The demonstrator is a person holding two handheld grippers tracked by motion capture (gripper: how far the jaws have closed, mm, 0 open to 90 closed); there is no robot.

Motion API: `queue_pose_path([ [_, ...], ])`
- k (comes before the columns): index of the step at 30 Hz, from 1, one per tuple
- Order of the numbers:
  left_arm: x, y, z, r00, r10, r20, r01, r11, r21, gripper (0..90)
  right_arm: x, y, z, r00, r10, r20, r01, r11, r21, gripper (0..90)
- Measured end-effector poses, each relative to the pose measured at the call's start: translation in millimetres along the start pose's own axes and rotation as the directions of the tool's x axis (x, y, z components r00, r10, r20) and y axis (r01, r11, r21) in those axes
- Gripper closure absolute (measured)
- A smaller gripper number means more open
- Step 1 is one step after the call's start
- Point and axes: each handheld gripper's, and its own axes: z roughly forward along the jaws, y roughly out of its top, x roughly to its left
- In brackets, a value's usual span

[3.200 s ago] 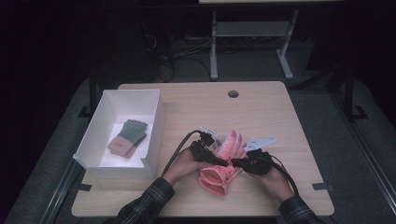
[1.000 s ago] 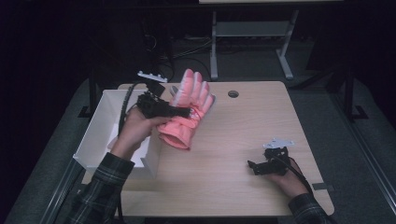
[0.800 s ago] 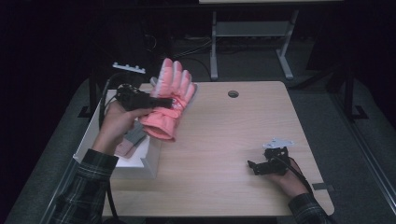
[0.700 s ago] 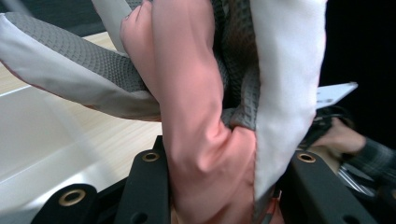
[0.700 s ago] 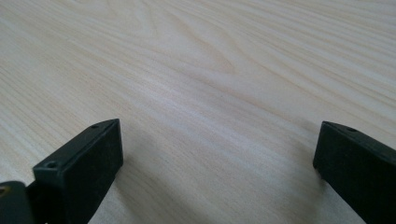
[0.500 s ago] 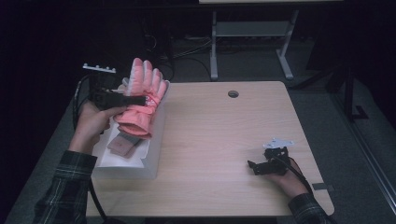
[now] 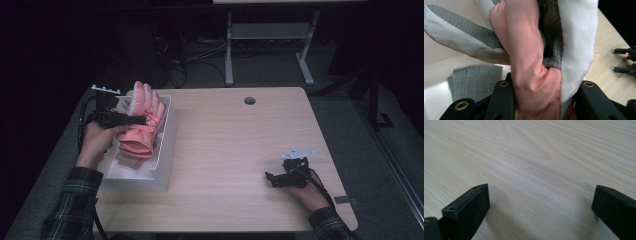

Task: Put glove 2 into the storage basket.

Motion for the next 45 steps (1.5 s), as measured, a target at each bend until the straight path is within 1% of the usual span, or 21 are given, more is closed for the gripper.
queue_pose_path([
  [3,8.2,-6.9,15.6,0.9999,-0.012,-0.012,0.013,0.9993,0.034,62.6,0.0,0.0,0.0,1.0000,0.000,0.000,0.000,1.000,0.000,0.9],
  [5,12.0,-11.5,24.9,0.9997,-0.019,-0.014,0.019,0.9987,0.048,62.5,0.0,0.0,0.0,1.0000,0.000,0.000,0.000,1.000,0.000,0.9],
  [6,13.4,-13.3,28.5,0.9997,-0.021,-0.010,0.021,0.9983,0.054,62.4,0.1,0.0,0.1,1.0000,0.001,0.000,-0.001,1.000,-0.001,0.9],
  [7,14.8,-15.9,34.6,0.9998,-0.019,-0.007,0.019,0.9971,0.073,62.3,0.0,0.0,0.0,1.0000,0.000,0.000,0.000,1.000,0.000,0.9],
  [10,15.7,-22.4,49.0,0.9996,-0.016,-0.022,0.018,0.9939,0.108,61.5,0.0,-0.1,0.1,1.0000,0.000,0.000,0.000,1.000,-0.001,1.0],
  [12,18.3,-27.0,57.2,0.9995,-0.024,-0.019,0.026,0.9919,0.125,61.3,0.0,0.0,0.0,1.0000,0.000,0.000,0.000,1.000,0.000,1.0],
  [13,19.6,-29.4,60.5,0.9992,-0.037,-0.016,0.039,0.9918,0.122,61.3,-0.1,0.0,0.0,1.0000,0.000,0.000,0.000,1.000,0.000,0.9],
  [14,20.8,-31.0,62.4,0.9991,-0.041,-0.014,0.043,0.9912,0.125,61.3,-0.1,0.0,0.0,1.0000,-0.001,0.000,0.001,1.000,0.000,0.9],
  [16,23.5,-36.0,69.1,0.9988,-0.048,-0.008,0.049,0.9877,0.149,61.2,0.0,0.0,0.0,1.0000,0.000,0.000,0.000,1.000,0.000,1.0],
  [17,24.7,-38.2,71.6,0.9984,-0.057,-0.001,0.057,0.9867,0.153,61.0,0.0,0.0,0.0,1.0000,0.000,0.000,0.000,1.000,0.000,0.9],
  [20,28.2,-42.1,75.8,0.9974,-0.072,0.005,0.071,0.9852,0.156,60.7,0.0,0.0,0.1,1.0000,0.000,0.000,0.000,1.000,-0.001,1.0],
  [23,32.7,-47.0,81.8,0.9955,-0.092,0.024,0.086,0.9825,0.165,59.9,0.0,0.0,0.1,1.0000,0.001,0.000,-0.001,1.000,-0.001,0.9],
  [25,34.5,-47.6,81.7,0.9948,-0.096,0.034,0.089,0.9822,0.165,58.4,-0.1,0.0,0.2,1.0000,-0.001,0.001,0.001,1.000,-0.001,0.9],
  [28,34.5,-46.9,81.0,0.9942,-0.101,0.037,0.093,0.9825,0.161,50.7,-0.1,0.1,0.2,1.0000,-0.001,0.001,0.001,1.000,-0.001,1.0],
  [30,35.7,-46.9,78.6,0.9946,-0.097,0.035,0.091,0.9852,0.145,39.5,-0.1,0.1,0.2,1.0000,0.000,0.001,0.000,1.000,-0.001,1.0],
  [32,36.2,-47.2,76.9,0.9945,-0.100,0.032,0.094,0.9857,0.140,31.2,-0.1,0.1,0.2,1.0000,0.000,0.001,0.000,1.000,-0.001,1.0],
  [34,35.1,-45.3,74.0,0.9965,-0.082,0.011,0.080,0.9858,0.147,25.4,-0.1,0.1,0.2,1.0000,0.000,0.001,0.000,1.000,-0.001,1.0],
  [36,32.6,-41.9,70.6,0.9980,-0.059,-0.021,0.061,0.9872,0.147,20.0,-0.1,0.1,0.2,1.0000,0.000,0.001,0.000,1.000,-0.001,0.9],
  [37,30.5,-39.2,67.6,0.9985,-0.044,-0.034,0.049,0.9878,0.148,19.1,-0.1,0.1,0.2,1.0000,0.000,0.001,0.000,1.000,-0.001,1.0],
  [41,25.5,-31.5,59.9,0.9984,-0.008,-0.055,0.016,0.9896,0.143,18.3,-0.1,0.1,0.2,1.0000,0.000,0.000,0.000,1.000,-0.002,1.0],
  [45,23.6,-25.9,50.9,0.9984,-0.007,-0.055,0.013,0.9939,0.109,16.9,-0.1,0.1,0.2,1.0000,0.000,0.000,0.000,1.000,-0.001,1.0],
])
